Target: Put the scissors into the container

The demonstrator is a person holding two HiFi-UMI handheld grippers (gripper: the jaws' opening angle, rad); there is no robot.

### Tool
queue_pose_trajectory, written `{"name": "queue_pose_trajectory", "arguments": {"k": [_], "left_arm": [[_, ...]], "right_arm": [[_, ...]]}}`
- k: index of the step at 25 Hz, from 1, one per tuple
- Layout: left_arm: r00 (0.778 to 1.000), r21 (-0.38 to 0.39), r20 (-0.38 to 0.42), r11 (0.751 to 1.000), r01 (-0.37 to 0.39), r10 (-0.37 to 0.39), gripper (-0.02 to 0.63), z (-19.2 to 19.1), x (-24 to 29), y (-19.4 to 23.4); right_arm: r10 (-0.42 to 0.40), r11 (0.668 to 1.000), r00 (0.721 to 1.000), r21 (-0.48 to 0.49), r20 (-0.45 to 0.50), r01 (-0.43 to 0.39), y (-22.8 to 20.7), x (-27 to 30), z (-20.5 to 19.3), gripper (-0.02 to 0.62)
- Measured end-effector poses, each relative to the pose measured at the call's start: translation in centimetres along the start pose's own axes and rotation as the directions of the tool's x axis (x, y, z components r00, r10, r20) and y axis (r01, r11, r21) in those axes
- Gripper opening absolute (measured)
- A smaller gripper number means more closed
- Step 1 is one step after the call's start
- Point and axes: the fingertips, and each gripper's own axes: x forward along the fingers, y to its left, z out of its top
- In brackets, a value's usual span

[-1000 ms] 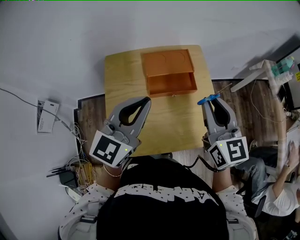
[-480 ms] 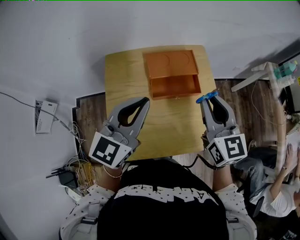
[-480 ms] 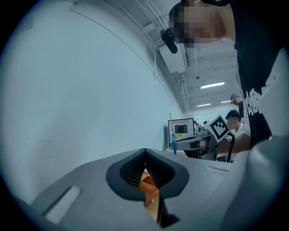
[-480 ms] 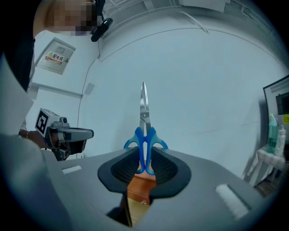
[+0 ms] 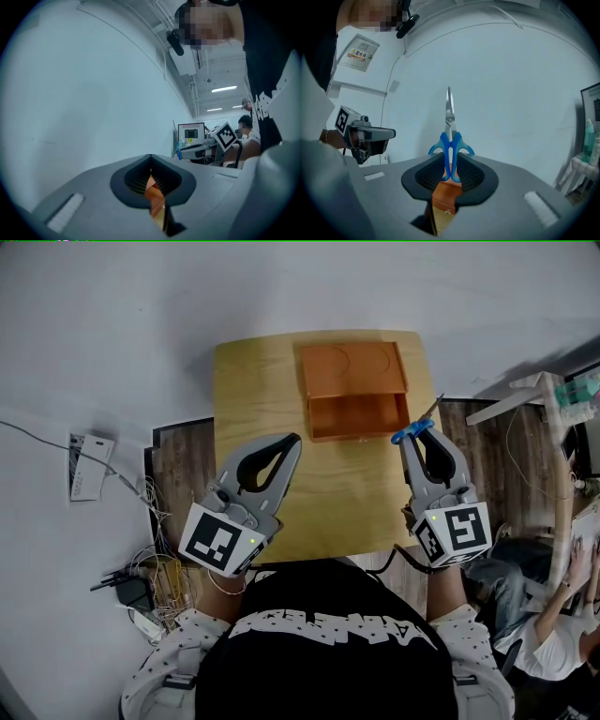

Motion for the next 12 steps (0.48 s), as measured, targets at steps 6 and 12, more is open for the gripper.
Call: {"name": "queue_pose_trajectory", "arguments": {"k": [6, 12], "left_arm": [[1.0, -0.006, -0.002, 1.0, -0.015, 0.015, 0.0, -0.4, 0.0, 1.1], [0.999, -0.003, -0.013, 0.999, -0.042, 0.042, 0.0, -0.7, -0.7, 2.1]], "right_arm": [[0.011, 1.0, 0.999, -0.013, -0.03, -0.011, 0.0, 1.6, -1.2, 0.097], [0.026, 0.999, 0.997, -0.035, -0.067, -0.028, 0.4, 2.9, -2.5, 0.097]]}}
